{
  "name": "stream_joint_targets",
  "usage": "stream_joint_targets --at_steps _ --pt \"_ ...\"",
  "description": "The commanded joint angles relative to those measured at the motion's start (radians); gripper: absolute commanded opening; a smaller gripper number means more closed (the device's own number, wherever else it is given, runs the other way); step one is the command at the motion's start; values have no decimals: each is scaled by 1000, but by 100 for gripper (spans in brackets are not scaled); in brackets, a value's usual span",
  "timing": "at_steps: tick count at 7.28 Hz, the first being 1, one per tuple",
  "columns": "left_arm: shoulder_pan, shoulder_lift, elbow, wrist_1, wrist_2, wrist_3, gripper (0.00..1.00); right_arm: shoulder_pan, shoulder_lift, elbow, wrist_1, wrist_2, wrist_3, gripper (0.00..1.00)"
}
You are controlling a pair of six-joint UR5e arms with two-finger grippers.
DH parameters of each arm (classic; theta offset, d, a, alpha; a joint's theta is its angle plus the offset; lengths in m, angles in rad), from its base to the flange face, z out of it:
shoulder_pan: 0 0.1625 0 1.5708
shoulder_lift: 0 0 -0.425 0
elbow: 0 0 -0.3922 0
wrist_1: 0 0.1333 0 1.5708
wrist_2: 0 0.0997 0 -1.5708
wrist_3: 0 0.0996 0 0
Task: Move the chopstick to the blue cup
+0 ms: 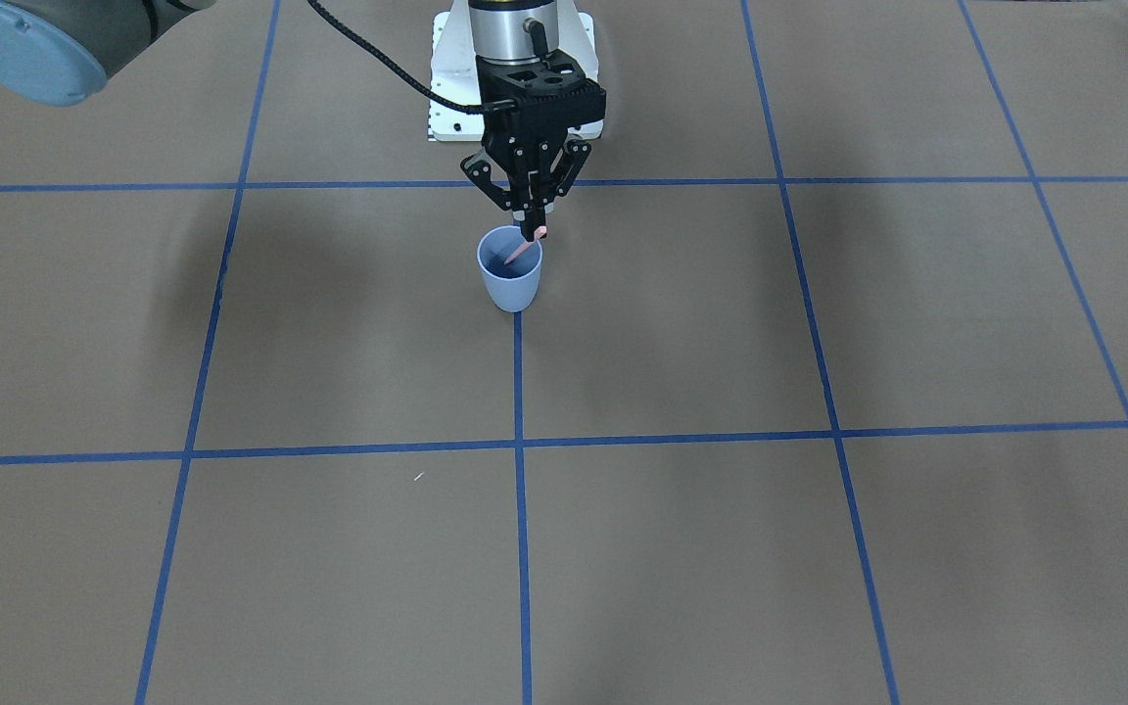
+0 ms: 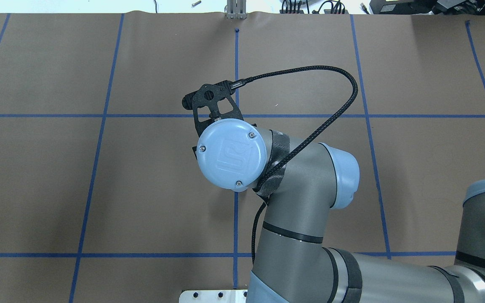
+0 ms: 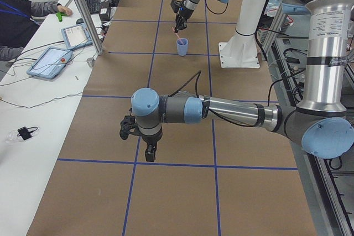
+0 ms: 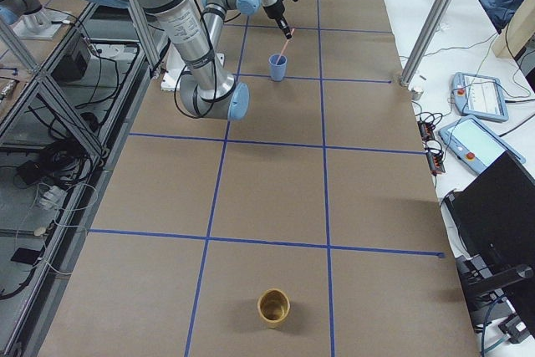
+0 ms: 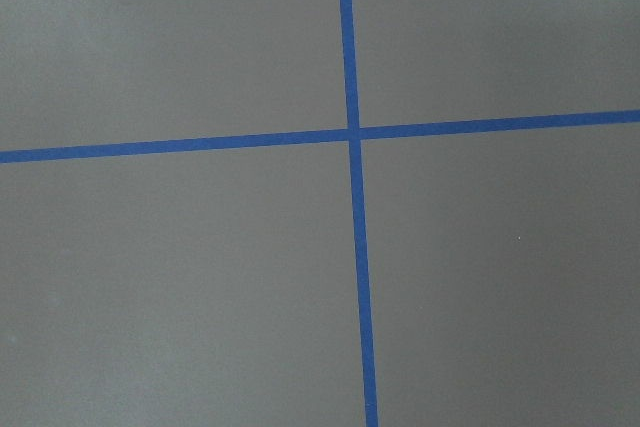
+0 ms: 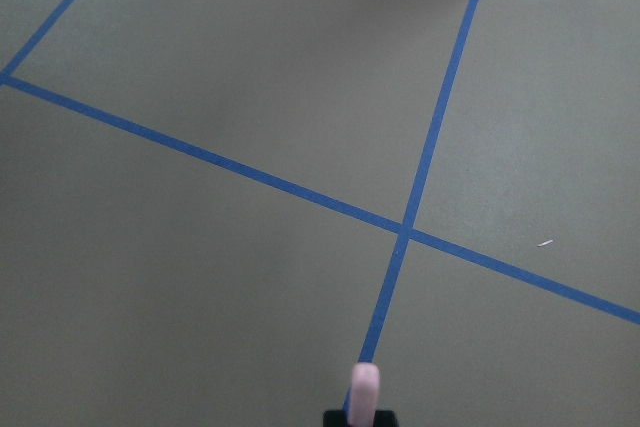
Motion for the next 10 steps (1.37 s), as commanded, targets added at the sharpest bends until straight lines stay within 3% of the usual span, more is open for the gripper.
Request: stream_joint_targets --at_steps 1,2,3,4,5,7,8,9,10 --pt "0 0 1 0 -1 0 99 0 -5 0 5 -1 5 65" --pt "0 0 1 -2 -3 -1 99 1 0 3 2 -1 9 90" --pt "0 0 1 -2 -1 0 99 6 3 12 -1 -1 25 99" --pt "0 0 1 -2 -3 0 99 24 8 29 -3 13 25 100" --pt "0 0 1 -2 -3 0 99 73 8 41 -3 95 25 100" --pt "0 0 -1 1 -3 0 99 302 -12 16 -7 409 10 100" --pt "0 0 -1 4 -1 0 99 446 -55 -45 2 551 -83 100" --pt "-1 0 -1 9 0 0 99 574 -145 -89 9 664 -242 100" --pt "-1 18 -7 8 2 0 99 659 -210 -136 8 689 -361 100"
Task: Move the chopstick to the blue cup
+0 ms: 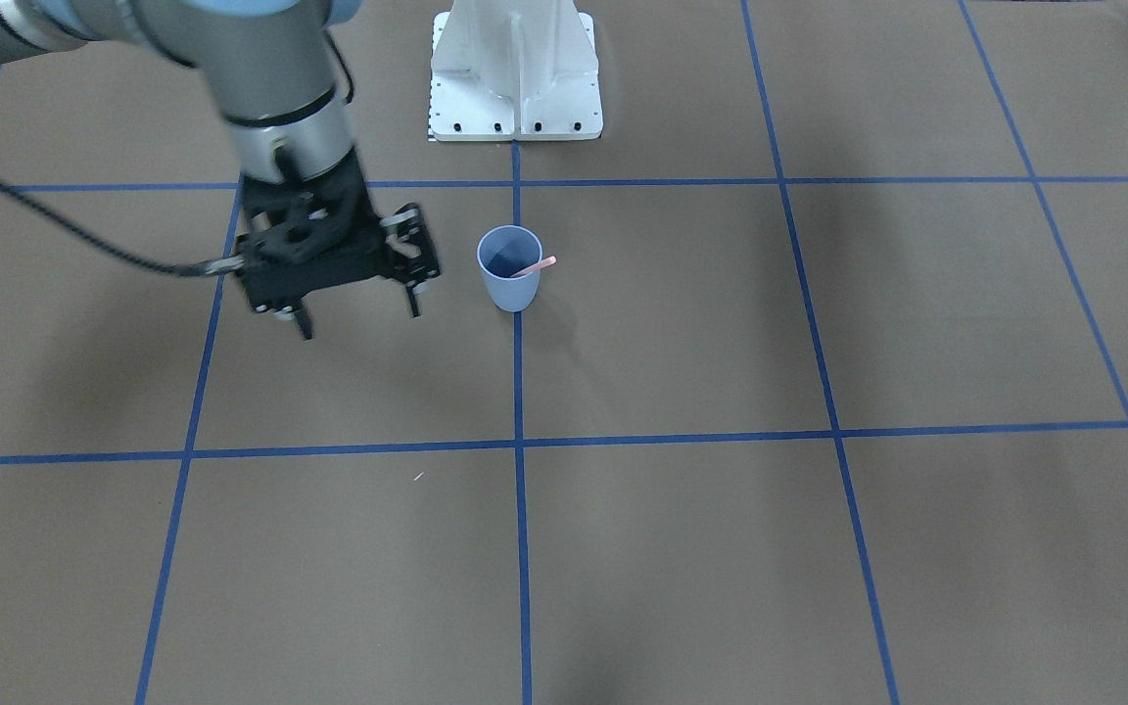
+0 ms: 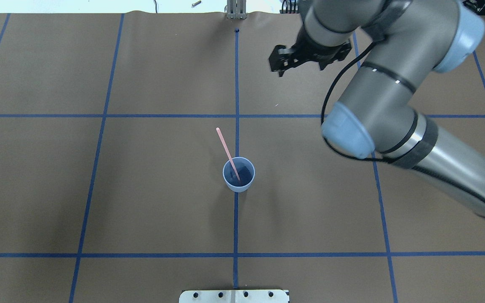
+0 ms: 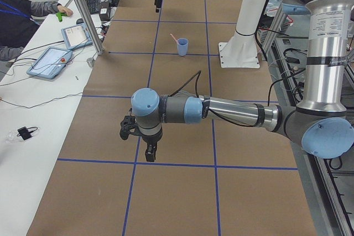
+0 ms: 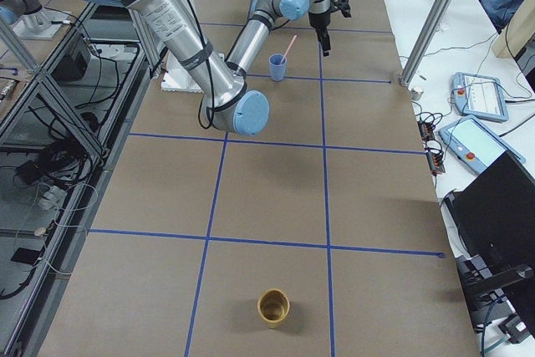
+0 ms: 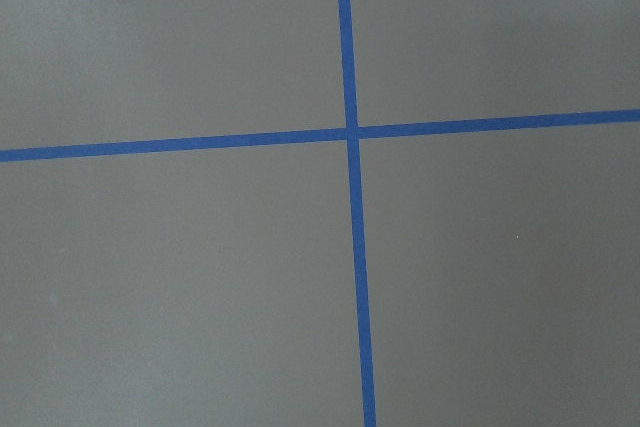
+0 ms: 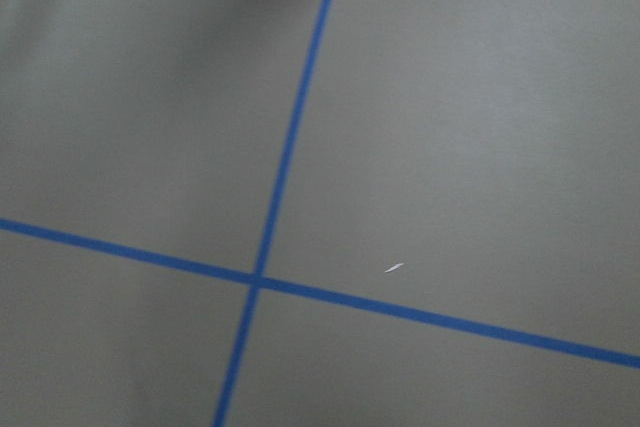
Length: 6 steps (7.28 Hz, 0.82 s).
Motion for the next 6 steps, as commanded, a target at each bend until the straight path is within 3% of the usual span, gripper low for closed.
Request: stream_joint_targets --at_steps 1,4,6 --pt "-1 23 -9 -4 5 0 99 161 -156 -68 4 81 -206 100" --pt "-1 23 -8 -4 5 2 99 313 -490 -120 307 97 -461 100" --pt "-1 25 -9 -5 5 3 99 471 -648 -120 306 154 -619 100"
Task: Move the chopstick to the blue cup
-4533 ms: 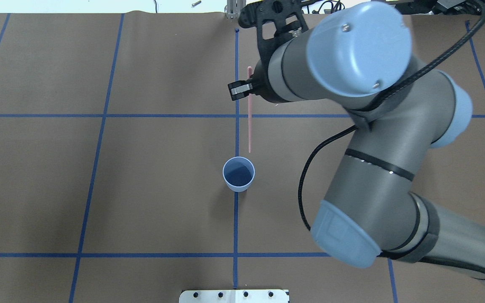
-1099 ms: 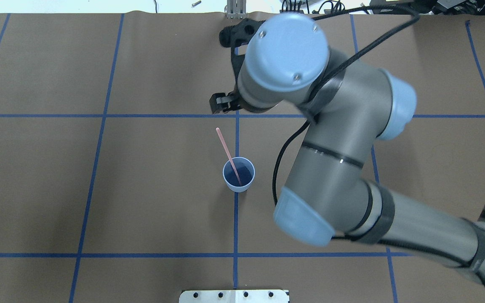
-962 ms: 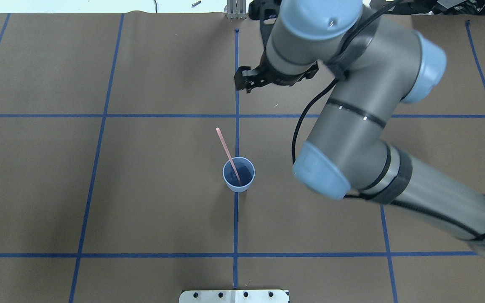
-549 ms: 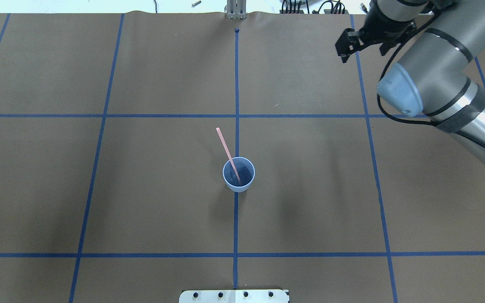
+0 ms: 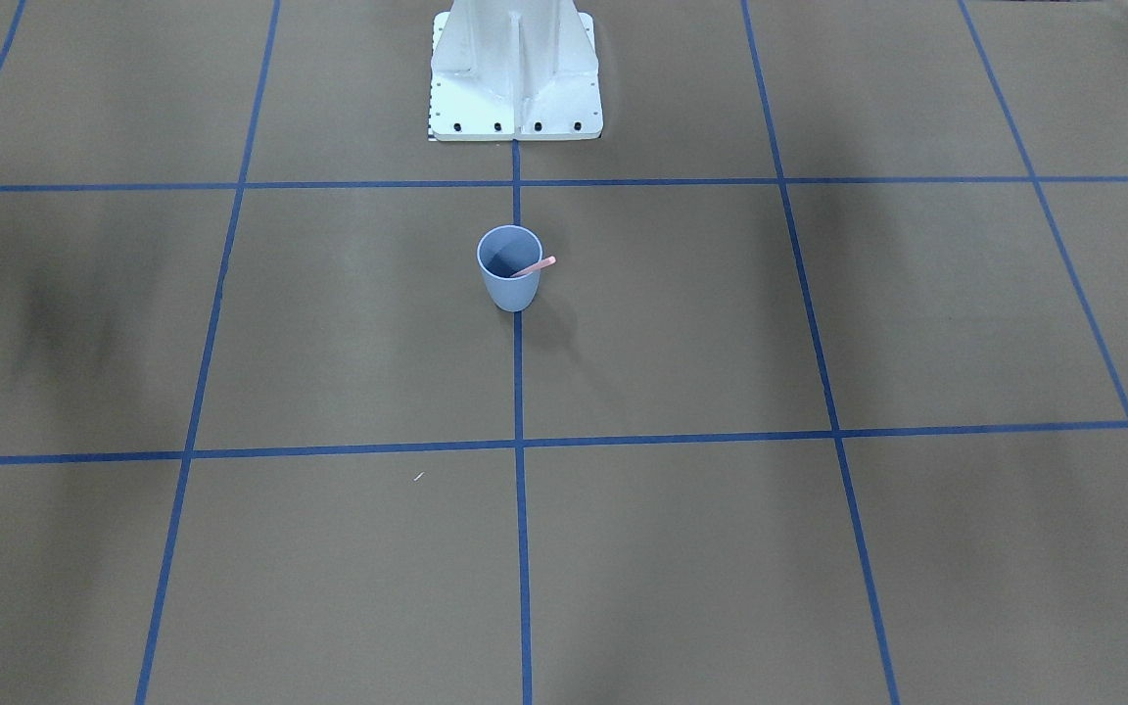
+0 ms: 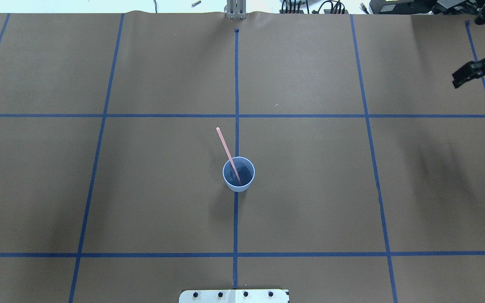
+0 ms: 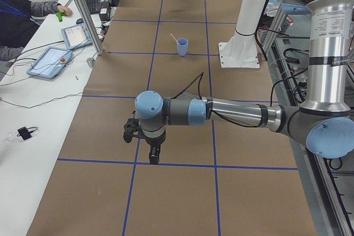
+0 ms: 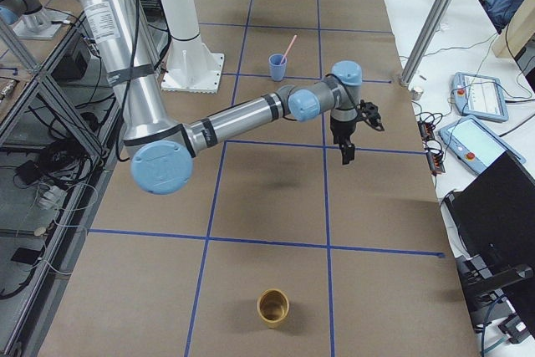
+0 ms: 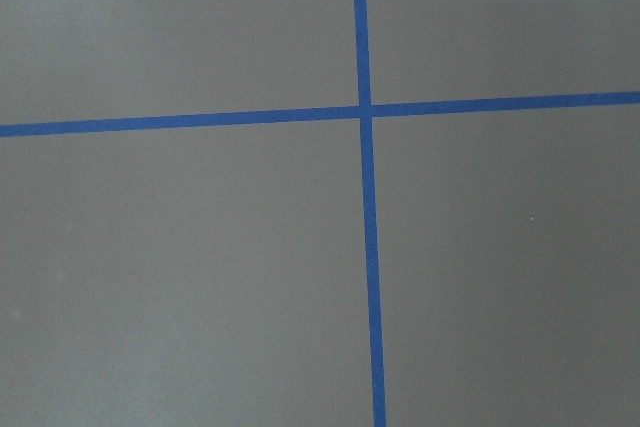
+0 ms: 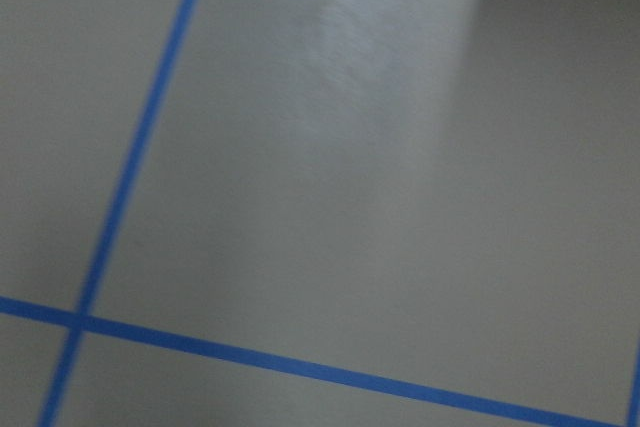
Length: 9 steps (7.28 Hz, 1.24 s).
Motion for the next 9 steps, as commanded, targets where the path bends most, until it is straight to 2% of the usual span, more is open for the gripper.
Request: stream_joint_targets --at_steps 1,2,3,9 --pt "1 1 1 -1 0 2 99 187 -159 -5 1 64 -338 100" --pt "1 1 3 -1 0 4 99 272 -207 -2 -31 112 -411 100" --pt "-1 2 7 -1 -1 4 99 333 -234 20 -82 121 -417 100" --pt "1 16 -16 -13 0 10 99 351 -281 9 -87 121 -431 100"
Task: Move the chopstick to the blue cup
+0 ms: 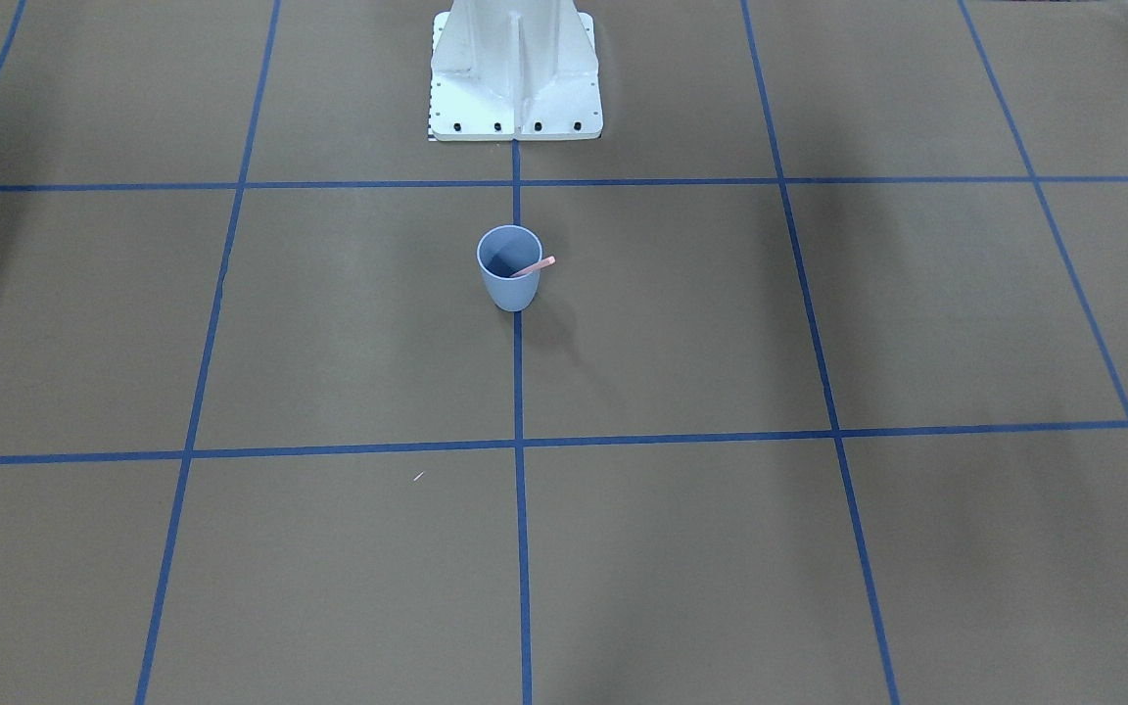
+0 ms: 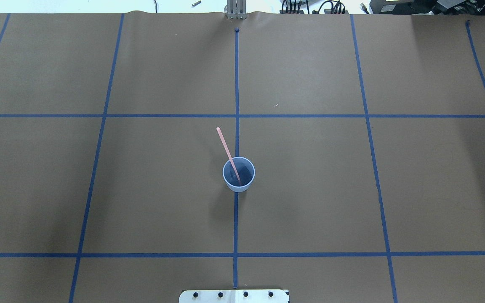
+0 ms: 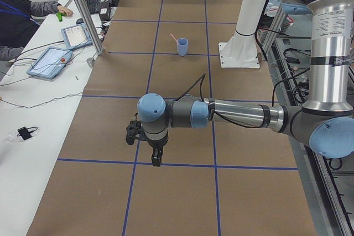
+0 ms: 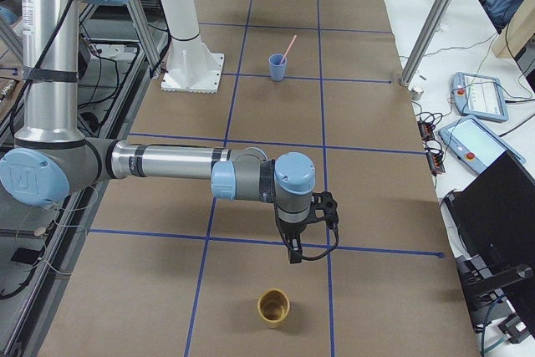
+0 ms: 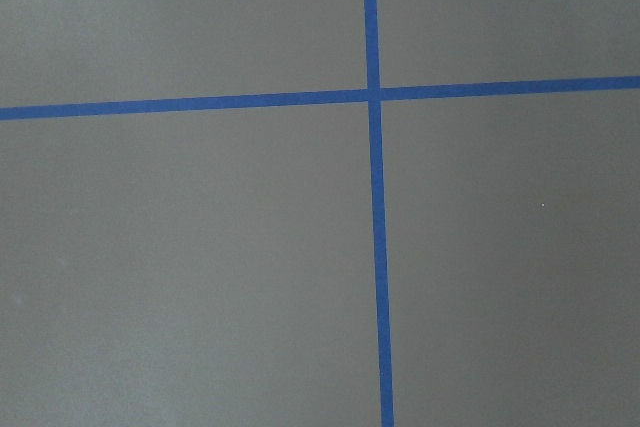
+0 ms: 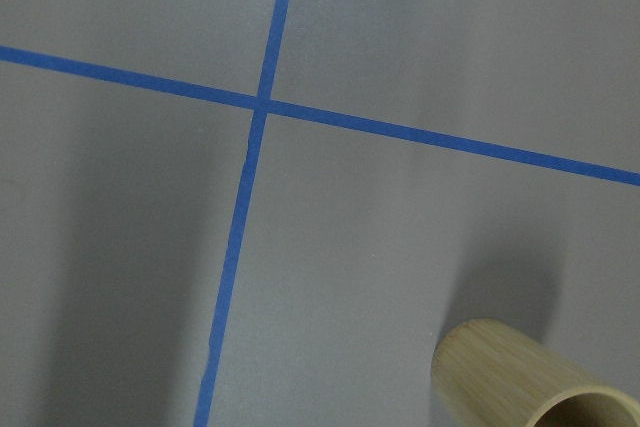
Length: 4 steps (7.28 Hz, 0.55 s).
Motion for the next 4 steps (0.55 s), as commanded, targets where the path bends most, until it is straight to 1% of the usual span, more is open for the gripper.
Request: stream_joint_targets --at_steps 1,2,4 --pt "1 -2 -12 -4 0 1 99 0 -14 -3 0 3 6 100" --pt "-1 0 -14 -4 0 1 99 0 -16 -11 -1 6 8 100" --pt "-1 0 -14 -4 0 1 99 0 -28 -6 0 67 5 100"
